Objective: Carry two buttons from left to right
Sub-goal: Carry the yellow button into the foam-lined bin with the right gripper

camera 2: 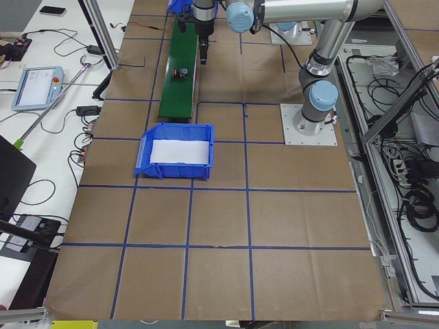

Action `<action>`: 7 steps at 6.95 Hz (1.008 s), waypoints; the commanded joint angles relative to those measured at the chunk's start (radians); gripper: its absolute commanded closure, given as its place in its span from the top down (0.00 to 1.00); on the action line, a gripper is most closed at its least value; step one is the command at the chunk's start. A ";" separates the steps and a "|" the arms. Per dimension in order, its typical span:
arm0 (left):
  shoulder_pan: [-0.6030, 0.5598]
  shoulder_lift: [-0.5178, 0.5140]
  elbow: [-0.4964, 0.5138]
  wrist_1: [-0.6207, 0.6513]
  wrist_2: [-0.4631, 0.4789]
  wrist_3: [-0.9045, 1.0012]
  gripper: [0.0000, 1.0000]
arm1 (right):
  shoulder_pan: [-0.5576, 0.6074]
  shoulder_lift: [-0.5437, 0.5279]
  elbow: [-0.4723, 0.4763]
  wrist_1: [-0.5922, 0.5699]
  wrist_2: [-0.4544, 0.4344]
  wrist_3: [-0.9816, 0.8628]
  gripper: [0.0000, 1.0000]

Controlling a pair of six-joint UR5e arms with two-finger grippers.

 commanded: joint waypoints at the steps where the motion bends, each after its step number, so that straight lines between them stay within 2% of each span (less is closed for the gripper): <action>1: 0.000 0.002 0.002 0.001 0.000 0.001 1.00 | -0.047 -0.014 0.233 -0.270 0.002 -0.044 0.06; 2: 0.000 0.007 0.000 0.002 -0.001 0.002 1.00 | -0.054 -0.014 0.303 -0.307 0.002 -0.049 0.06; 7: 0.000 0.011 0.000 0.001 0.002 0.002 1.00 | -0.062 0.036 0.328 -0.296 -0.001 -0.050 0.08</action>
